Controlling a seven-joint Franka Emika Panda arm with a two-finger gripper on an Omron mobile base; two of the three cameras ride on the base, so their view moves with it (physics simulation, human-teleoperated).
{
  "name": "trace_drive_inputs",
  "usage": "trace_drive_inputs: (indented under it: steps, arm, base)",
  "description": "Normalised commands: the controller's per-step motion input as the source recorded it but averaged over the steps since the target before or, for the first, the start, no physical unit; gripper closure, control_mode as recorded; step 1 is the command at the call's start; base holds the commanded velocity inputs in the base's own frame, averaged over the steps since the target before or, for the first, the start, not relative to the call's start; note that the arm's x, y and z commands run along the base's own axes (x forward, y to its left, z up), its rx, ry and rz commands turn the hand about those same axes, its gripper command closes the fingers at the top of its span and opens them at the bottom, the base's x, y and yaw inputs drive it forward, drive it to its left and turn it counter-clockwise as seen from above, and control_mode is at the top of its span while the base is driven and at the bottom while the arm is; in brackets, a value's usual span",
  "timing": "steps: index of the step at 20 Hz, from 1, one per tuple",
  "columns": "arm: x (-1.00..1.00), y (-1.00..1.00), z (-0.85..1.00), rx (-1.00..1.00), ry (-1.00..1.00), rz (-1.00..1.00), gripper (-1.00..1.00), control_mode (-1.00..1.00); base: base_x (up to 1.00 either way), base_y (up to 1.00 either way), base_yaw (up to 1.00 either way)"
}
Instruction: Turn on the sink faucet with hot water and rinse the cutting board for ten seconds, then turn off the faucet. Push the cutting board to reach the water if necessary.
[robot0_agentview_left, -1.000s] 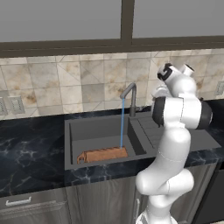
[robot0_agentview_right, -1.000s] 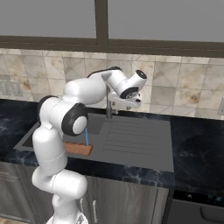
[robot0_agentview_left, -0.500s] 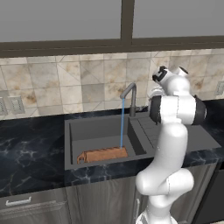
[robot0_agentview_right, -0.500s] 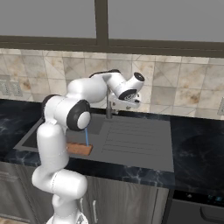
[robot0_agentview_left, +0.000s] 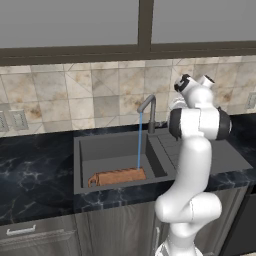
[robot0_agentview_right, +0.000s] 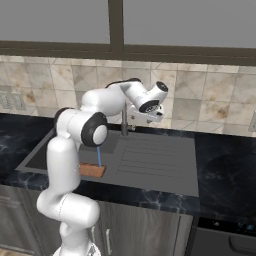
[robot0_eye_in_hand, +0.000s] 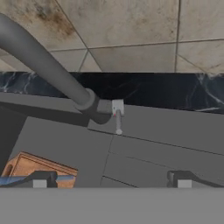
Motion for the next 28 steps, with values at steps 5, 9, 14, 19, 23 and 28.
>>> trace_drive_inputs:
  steps: [5, 9, 14, 19, 23, 28]
  arm:
    - [0.17, -0.07, -0.14, 0.00, 0.00, 0.02, -1.00, -1.00]
    - [0.05, -0.01, -0.19, 0.00, 0.00, 0.02, -1.00, -1.00]
    - [0.00, 0.00, -0.01, 0.00, 0.00, 0.00, -1.00, -1.00]
    - [0.00, 0.00, 0.00, 0.00, 0.00, 0.00, -1.00, -1.00]
    - [0.00, 0.00, 0.00, 0.00, 0.00, 0.00, -1.00, -1.00]
    - [0.00, 0.00, 0.00, 0.00, 0.00, 0.00, -1.00, -1.00]
  base:
    - [0.00, 0.00, 0.00]
    - [0.00, 0.00, 0.00]
    - [0.00, 0.00, 0.00]
    - [0.00, 0.00, 0.00]
    - [0.00, 0.00, 0.00]
    - [0.00, 0.00, 0.00]
